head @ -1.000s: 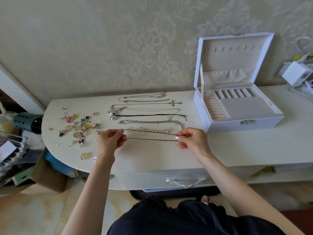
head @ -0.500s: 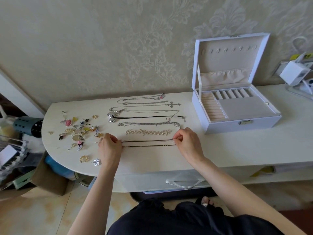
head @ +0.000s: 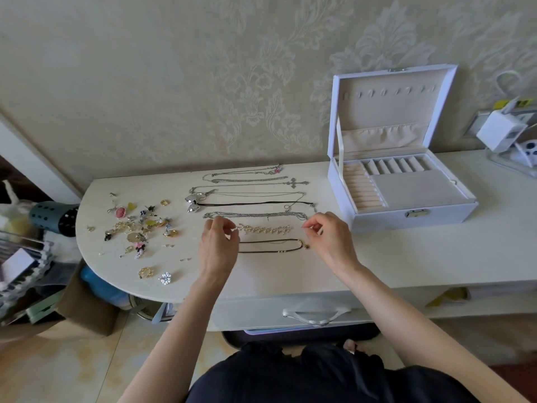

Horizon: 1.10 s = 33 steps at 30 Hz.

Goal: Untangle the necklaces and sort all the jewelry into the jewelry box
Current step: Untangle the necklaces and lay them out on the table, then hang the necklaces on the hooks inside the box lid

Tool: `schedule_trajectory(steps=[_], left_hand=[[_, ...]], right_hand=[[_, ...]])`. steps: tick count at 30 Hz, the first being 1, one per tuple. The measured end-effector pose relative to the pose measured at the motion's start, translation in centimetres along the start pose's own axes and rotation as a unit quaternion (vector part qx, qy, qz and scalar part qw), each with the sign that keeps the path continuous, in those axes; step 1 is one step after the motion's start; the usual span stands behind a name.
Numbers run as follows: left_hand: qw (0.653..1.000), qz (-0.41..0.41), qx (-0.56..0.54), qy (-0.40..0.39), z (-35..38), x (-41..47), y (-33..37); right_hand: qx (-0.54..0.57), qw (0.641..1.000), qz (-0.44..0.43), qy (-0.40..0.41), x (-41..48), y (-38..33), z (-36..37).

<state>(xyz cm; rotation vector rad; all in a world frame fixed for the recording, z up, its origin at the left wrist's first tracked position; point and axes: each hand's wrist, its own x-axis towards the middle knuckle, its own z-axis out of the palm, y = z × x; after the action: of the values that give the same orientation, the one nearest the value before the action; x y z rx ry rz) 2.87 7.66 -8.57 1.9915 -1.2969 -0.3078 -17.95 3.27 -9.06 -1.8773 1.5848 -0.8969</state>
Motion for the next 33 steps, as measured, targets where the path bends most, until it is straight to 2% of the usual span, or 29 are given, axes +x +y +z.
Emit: schedule_trajectory(steps=[6,11,21,28,33], left_hand=[[0.993,0.099,0.018,-0.068,1.9,0.8,3.1],[0.989,0.106,0.051,-0.091,4.1,5.5,5.2],[0.982,0.054,0.141,-0.112,7.6,17.5,5.3],[0.965,0.053,0.216,-0.139,8.6,20.0,2.8],[0.950,0.099,0.260,-0.140,8.9,20.1,2.7]], right_hand=[[-0.012,0.999,-0.041,-0.031,1.3,-0.5,-1.8],[-0.027,0.998,-0.046,-0.044,5.9,-1.9,-2.0],[-0.113,0.986,-0.065,-0.107,17.4,-3.3,4.2],[-0.170,0.979,-0.075,-0.089,19.6,-2.1,6.8],[-0.249,0.957,-0.104,-0.106,20.8,-2.4,7.2]])
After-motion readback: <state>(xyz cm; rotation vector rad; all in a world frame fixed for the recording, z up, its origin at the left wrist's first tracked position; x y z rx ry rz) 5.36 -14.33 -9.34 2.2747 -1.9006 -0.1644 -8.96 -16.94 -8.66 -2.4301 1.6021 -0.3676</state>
